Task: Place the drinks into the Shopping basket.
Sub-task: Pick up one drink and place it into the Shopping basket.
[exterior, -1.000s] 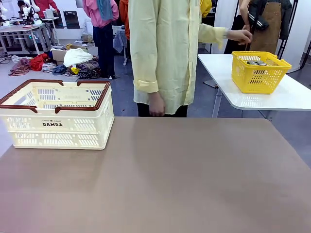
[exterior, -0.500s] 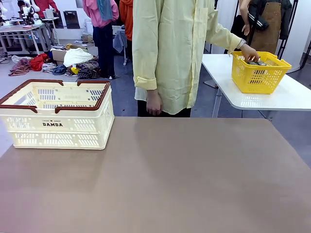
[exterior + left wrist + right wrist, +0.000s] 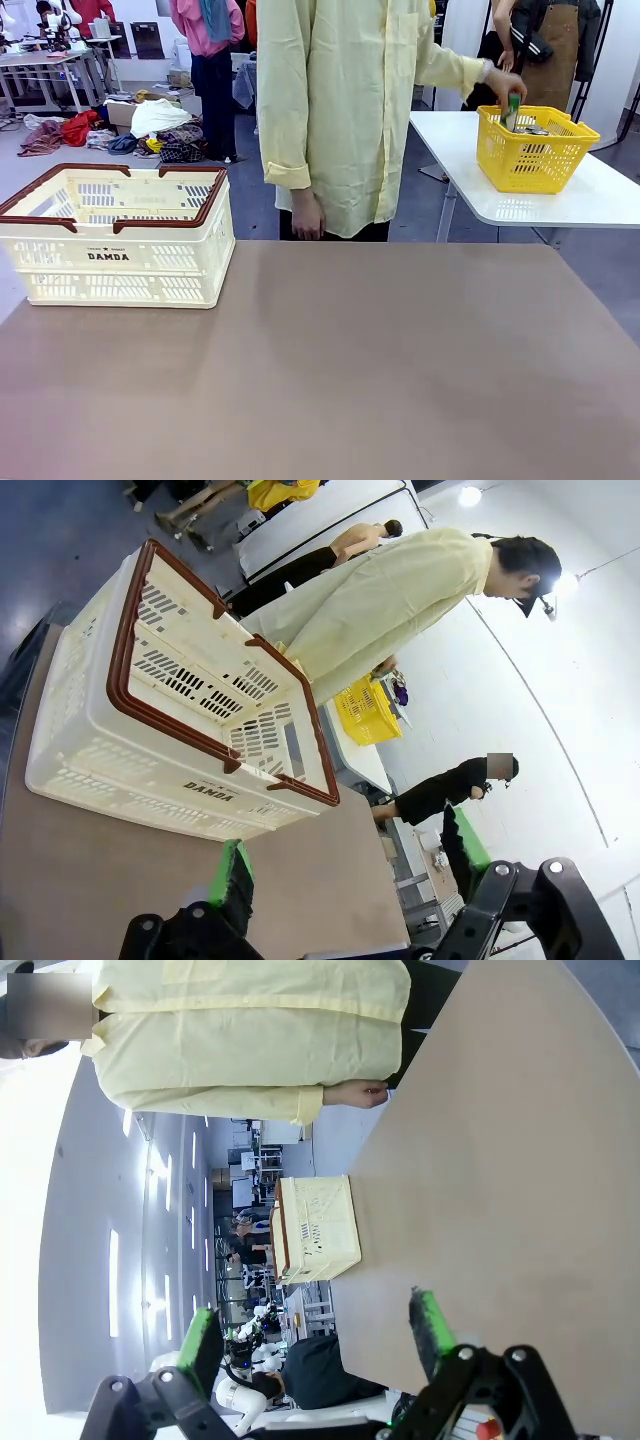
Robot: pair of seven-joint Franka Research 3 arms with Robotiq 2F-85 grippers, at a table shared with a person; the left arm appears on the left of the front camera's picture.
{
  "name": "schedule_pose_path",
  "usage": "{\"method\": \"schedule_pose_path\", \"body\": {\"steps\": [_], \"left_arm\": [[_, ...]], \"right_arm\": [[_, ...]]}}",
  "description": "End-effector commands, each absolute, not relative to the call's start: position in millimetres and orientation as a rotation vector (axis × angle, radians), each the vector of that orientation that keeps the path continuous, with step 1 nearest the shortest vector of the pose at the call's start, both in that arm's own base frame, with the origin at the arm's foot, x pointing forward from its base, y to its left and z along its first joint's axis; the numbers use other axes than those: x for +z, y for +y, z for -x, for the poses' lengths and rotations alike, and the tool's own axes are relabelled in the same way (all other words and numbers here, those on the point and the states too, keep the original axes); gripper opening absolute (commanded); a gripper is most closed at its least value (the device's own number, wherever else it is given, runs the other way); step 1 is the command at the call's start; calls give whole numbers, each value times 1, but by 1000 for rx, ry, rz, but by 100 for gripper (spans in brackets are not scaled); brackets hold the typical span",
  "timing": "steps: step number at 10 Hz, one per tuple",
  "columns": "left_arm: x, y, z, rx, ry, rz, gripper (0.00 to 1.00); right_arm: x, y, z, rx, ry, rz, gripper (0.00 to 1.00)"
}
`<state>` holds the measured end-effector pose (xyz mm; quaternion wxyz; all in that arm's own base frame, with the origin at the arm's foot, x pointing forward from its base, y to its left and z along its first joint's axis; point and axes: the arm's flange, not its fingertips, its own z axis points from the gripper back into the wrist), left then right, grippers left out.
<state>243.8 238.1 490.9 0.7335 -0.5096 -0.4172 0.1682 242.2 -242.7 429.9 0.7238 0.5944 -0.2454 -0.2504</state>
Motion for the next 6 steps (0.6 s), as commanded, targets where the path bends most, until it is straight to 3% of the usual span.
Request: {"method": "schedule_pose_path", "body": {"steps": [1,6], "left_arm": [[492,240,-246,351,-937,1125,100],[492,240,-246,351,-937,1125,100]], "right_arm": [[434,-243,-243,-550,-563,-1333,100],[434,-243,-243,-550,-563,-1333,100]]}}
